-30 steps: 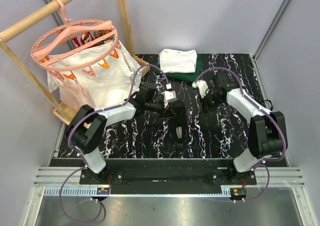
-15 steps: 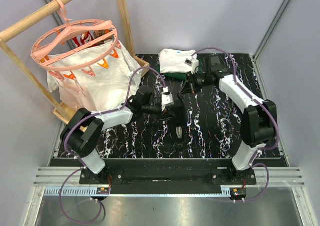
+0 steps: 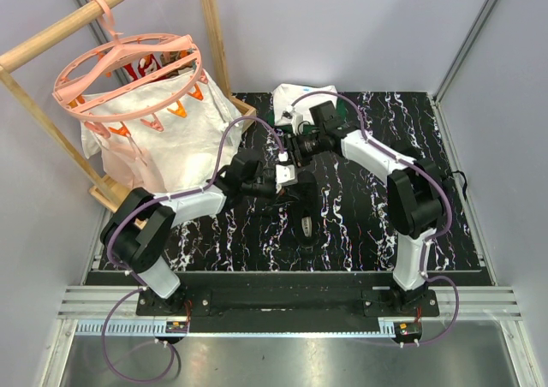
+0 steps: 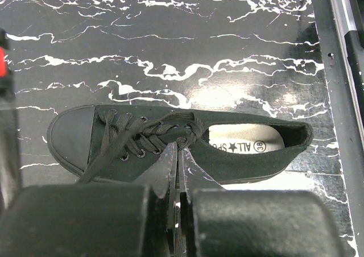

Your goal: Tie the shoes

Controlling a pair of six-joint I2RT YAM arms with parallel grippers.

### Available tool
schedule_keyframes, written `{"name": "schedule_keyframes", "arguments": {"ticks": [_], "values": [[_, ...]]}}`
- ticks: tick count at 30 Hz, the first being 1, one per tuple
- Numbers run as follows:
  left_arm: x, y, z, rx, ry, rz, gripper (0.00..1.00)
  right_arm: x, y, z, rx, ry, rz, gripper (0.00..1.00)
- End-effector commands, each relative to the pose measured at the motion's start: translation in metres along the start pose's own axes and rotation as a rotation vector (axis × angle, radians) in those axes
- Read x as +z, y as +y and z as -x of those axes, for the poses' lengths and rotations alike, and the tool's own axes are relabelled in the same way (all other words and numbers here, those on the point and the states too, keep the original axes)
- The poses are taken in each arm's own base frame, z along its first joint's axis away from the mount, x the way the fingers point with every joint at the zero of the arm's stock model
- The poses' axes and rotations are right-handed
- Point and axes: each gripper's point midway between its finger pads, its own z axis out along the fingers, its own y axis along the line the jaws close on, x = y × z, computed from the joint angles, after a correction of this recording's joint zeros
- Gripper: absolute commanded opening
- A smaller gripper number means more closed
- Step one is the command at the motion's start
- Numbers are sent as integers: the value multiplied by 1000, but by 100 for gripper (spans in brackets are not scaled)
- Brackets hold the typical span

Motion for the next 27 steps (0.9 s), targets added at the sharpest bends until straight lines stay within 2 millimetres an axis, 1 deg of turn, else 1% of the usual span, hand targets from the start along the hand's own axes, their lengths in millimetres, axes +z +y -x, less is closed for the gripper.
{"name": "schedule_keyframes", "arguments": {"ticks": [1, 2, 3, 6, 7, 8, 9, 10, 11, 13, 14, 17, 18, 22, 27], "values": [[-2, 3, 20, 95, -55, 20, 0, -8, 6, 10, -5, -9, 14, 52], [-3, 4, 19, 90, -55, 23, 0, -12, 5, 10, -3, -11, 5, 66], [-2, 4, 21, 88, -59, 25, 0, -22, -2, 12, 3, -24, -15, 70], [-2, 6, 20, 78, -62, 35, 0, -44, -6, 9, 23, -25, -39, 71], [-1, 7, 22, 79, -70, 37, 0, -57, -9, 7, 10, -25, -54, 71], [-1, 9, 21, 66, -68, 43, 0, -61, -10, 0, 16, -14, -59, 71], [0, 10, 21, 65, -70, 47, 0, -64, -11, -5, 13, -9, -59, 66], [0, 10, 22, 65, -75, 49, 0, -71, -4, -10, -10, -2, -48, 64], [1, 11, 20, 57, -71, 50, 0, -70, -4, -21, -1, 17, -44, 62], [2, 13, 23, 55, -78, 53, 0, -73, 3, -30, -2, 28, -22, 58], [3, 13, 21, 51, -74, 51, 0, -71, 3, -40, 16, 45, -14, 57], [3, 13, 20, 50, -72, 52, 0, -70, 6, -53, 43, 66, 6, 56], [3, 14, 22, 56, -75, 54, 0, -70, 6, -55, 48, 70, 10, 56], [3, 12, 17, 41, -60, 48, 0, -66, 11, -66, 36, 90, 27, 57], [4, 12, 17, 37, -57, 43, 0, -61, 8, -79, 20, 121, 15, 55]]}}
